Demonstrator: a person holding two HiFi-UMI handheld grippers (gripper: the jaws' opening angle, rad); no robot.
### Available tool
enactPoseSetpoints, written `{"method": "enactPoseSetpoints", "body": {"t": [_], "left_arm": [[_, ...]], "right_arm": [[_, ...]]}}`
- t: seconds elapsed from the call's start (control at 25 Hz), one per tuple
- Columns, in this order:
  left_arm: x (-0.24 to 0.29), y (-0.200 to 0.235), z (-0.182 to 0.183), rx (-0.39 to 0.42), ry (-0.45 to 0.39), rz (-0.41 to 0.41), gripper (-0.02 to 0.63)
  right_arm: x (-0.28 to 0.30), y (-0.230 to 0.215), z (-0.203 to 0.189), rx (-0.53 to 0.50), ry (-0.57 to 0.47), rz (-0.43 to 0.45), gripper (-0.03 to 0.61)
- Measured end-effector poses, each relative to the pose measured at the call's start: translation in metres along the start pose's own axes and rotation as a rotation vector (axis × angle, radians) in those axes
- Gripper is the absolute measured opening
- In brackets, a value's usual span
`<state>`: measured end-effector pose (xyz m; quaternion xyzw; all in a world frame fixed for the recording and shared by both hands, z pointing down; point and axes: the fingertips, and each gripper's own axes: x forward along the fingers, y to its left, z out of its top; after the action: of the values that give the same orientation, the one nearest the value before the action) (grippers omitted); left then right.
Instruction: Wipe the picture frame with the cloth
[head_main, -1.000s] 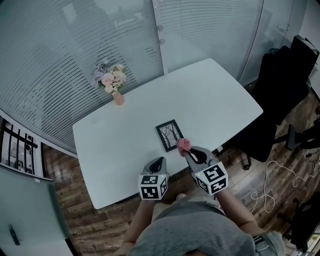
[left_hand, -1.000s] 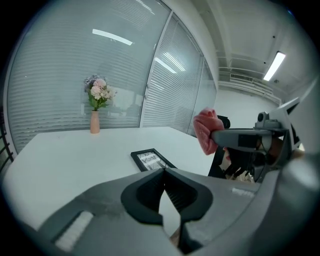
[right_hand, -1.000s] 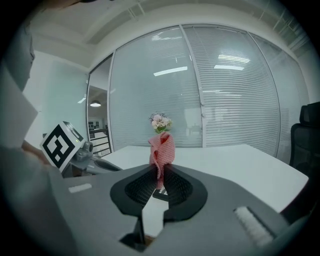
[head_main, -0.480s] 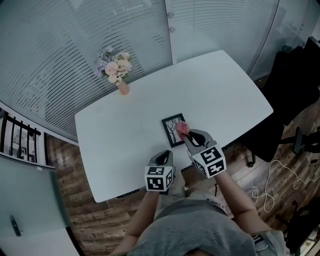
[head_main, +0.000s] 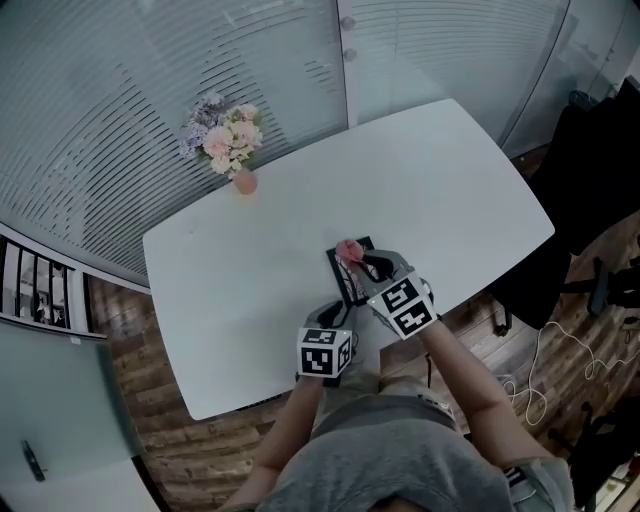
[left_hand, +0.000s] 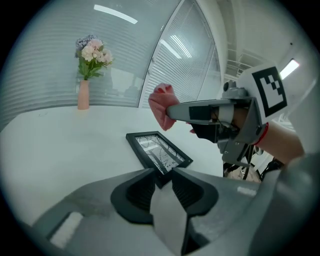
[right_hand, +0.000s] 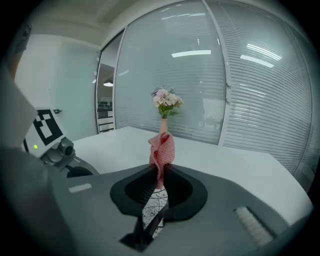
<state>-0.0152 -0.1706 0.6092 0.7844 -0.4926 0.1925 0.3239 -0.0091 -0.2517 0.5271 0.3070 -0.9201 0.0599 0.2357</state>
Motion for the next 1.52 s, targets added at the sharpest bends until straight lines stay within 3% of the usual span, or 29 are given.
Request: {"method": "enactPoseSetpoints", "body": {"t": [0.68,1.52], "left_arm": [[0.02,0.008,-0.001,0.0,0.1,-0.057,0.103],[0.02,0.01,-0.002,-0.01,0.122,-0.052,0.103]], "right_arm": [[0.076,-0.007,-0.031,-0.145,0.165,0.073,0.038],[0.083,0.002,-0.053,-0.194,0.258,0.124,0.037]]}}
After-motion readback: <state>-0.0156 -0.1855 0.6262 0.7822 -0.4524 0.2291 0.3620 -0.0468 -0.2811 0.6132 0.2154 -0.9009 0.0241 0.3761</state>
